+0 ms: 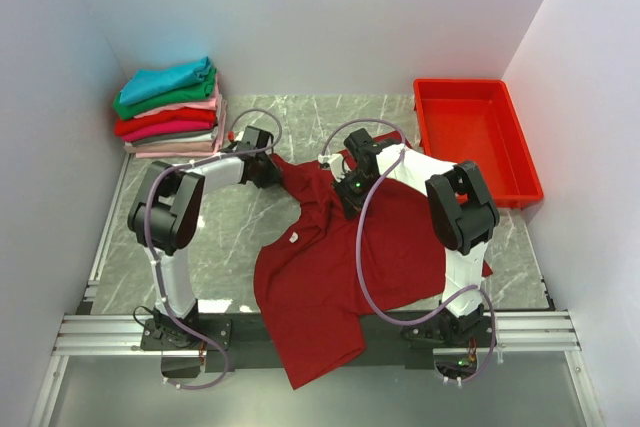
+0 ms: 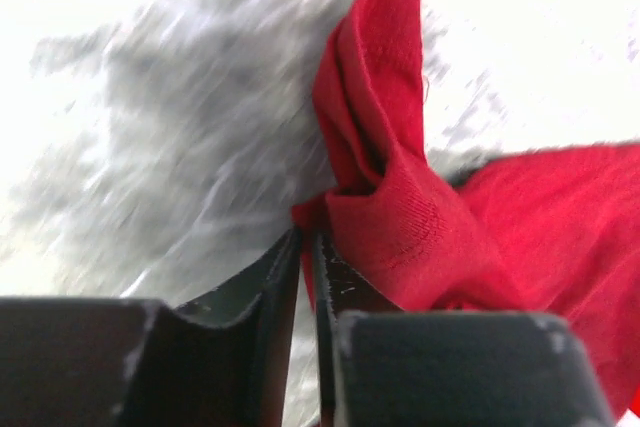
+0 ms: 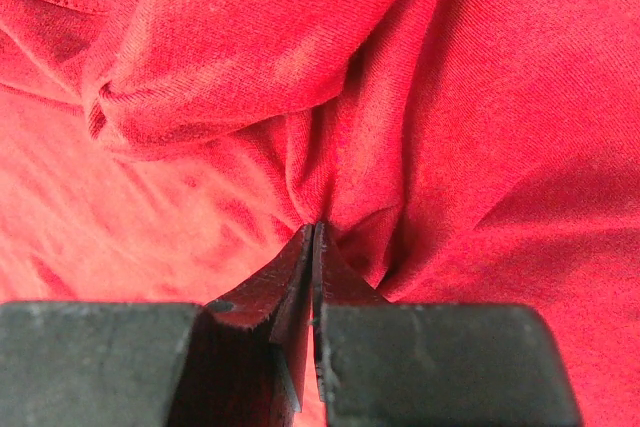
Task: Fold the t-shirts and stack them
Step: Flatten the tshirt out
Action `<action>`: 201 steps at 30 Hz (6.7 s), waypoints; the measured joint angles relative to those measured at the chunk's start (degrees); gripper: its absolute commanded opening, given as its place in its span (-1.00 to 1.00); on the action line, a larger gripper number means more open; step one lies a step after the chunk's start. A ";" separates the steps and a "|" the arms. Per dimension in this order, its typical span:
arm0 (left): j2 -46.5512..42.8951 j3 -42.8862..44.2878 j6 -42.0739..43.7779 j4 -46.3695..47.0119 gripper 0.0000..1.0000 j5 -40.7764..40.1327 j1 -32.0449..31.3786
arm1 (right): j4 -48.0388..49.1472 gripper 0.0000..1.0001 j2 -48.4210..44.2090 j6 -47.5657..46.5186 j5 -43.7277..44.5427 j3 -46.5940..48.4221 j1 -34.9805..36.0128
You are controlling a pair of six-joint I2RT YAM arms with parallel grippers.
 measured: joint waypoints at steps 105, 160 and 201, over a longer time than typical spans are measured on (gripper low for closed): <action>-33.11 -20.59 13.18 -11.98 -0.99 9.05 32.89 | -6.80 0.07 16.17 3.74 13.73 41.40 -15.96; -32.20 -10.27 23.23 -14.27 -0.99 20.41 36.94 | -1.11 -1.00 31.23 1.38 10.01 52.17 -18.56; -64.41 43.69 19.06 -18.78 -0.99 -0.70 31.67 | 0.42 -1.00 -48.85 -4.72 27.10 59.60 -5.42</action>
